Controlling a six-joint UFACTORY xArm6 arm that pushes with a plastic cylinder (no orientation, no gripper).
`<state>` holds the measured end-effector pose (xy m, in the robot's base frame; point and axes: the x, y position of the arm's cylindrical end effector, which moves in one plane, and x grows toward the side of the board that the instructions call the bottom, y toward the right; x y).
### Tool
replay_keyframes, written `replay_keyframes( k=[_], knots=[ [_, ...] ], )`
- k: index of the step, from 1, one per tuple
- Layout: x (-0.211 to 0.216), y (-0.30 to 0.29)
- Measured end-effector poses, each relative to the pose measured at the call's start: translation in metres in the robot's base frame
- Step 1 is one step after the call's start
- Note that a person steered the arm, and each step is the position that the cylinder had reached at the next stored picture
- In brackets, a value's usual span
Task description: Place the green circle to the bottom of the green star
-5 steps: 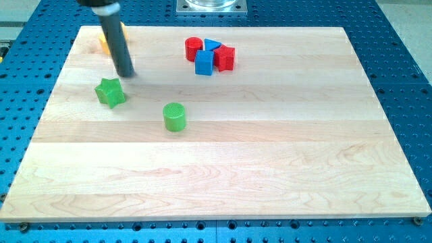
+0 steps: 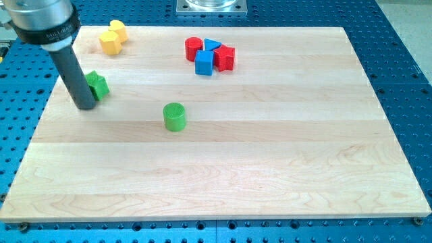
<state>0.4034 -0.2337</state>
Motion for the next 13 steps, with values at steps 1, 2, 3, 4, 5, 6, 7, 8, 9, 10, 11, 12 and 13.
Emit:
replay_keyframes(
  k=[1,2,3,4,5,6,7,8,9,10,11,12,13],
  knots=[
    [-0.037,0.009],
    [-0.038,0.039],
    [-0.045,0.076],
    [-0.074,0.077],
    [-0.119,0.091],
    [-0.183,0.103],
    [-0.212,0.093],
    [-0.212,0.044],
    [-0.212,0.017],
    [-0.212,-0.009],
    [-0.206,-0.036],
    [-0.181,-0.027],
    [-0.169,-0.014]
  ],
)
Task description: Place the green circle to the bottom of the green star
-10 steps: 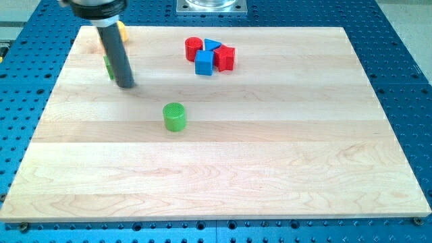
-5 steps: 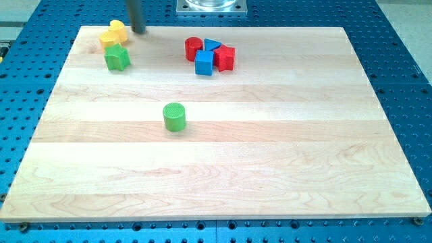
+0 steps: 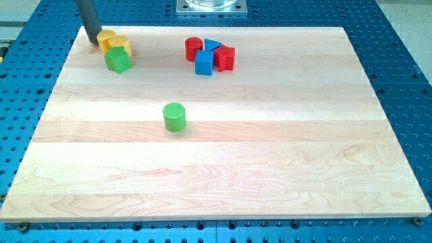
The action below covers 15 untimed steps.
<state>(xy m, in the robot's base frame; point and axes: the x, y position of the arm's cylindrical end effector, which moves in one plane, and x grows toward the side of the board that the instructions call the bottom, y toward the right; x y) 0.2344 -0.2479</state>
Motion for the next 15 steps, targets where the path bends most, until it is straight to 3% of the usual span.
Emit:
replay_keyframes(
  k=[2,4,6,8,9,10,11,12,15],
  knots=[
    [0.022,-0.021],
    [0.133,-0.001],
    [0.128,0.061],
    [0.109,0.053],
    [0.131,0.081],
    [0.144,0.175],
    [0.198,0.257],
    [0.252,0.248],
    [0.211,0.148]
  ],
)
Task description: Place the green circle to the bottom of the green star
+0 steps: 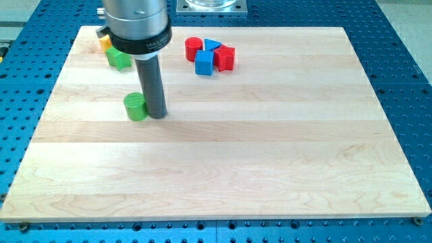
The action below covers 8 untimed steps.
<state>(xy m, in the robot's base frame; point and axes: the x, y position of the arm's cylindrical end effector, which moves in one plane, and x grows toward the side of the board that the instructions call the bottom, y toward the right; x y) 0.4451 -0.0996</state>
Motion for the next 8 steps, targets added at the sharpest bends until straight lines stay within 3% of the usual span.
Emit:
replay_keyframes(
  k=[1,2,3,5,6,7,8],
  knots=[
    [0.018,0.001],
    [-0.009,-0.076],
    [-0.033,-0.107],
    [-0.040,-0.114],
    [-0.084,-0.190],
    [-0.093,-0.194],
    [-0.074,-0.194]
  ],
)
